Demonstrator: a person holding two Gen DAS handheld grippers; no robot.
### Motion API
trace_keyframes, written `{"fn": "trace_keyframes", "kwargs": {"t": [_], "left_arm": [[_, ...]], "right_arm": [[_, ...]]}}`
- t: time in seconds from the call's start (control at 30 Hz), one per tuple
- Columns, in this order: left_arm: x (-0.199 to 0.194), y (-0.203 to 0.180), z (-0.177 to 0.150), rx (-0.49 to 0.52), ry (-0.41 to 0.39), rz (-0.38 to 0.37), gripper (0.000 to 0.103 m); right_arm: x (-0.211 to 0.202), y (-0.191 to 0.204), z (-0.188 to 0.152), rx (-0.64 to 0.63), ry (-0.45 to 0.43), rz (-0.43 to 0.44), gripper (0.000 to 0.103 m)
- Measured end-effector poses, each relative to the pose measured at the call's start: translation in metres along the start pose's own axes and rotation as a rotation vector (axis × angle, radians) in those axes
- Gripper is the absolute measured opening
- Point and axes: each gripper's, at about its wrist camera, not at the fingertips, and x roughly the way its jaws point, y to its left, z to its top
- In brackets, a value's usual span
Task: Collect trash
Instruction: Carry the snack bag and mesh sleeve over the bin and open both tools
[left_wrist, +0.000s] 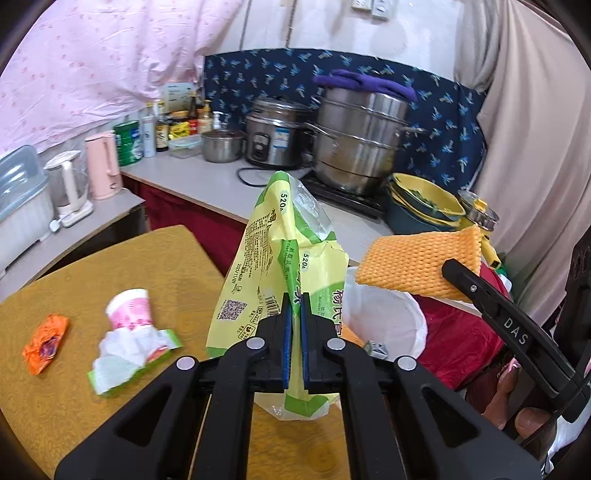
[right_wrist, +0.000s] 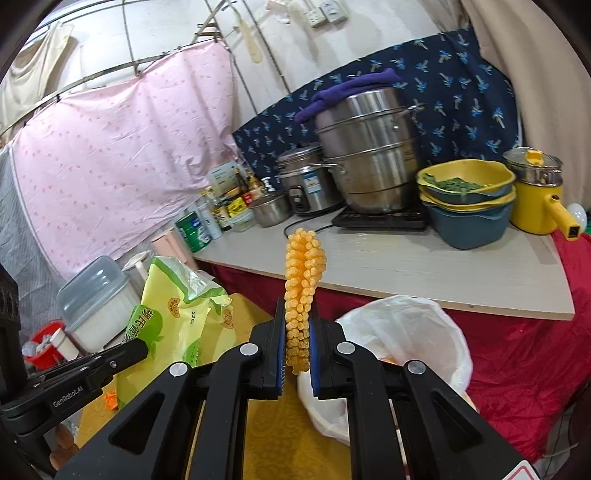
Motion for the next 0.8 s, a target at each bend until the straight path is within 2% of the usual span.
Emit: {"fn": "trace_keyframes", "kwargs": {"t": [0.4, 0.8], "left_arm": [[0.062, -0.061, -0.006, 0.064, 0.080, -0.057, 0.004], [0.120, -0.076, -0.018, 0.066, 0.165, -0.073, 0.005]], "right_arm": [[0.009, -0.071, -0.012, 0.077, 0.026, -0.088, 0.010], [0.032, -0.104, -0.026, 0.112, 0.067, -0.124, 0.010]]}}
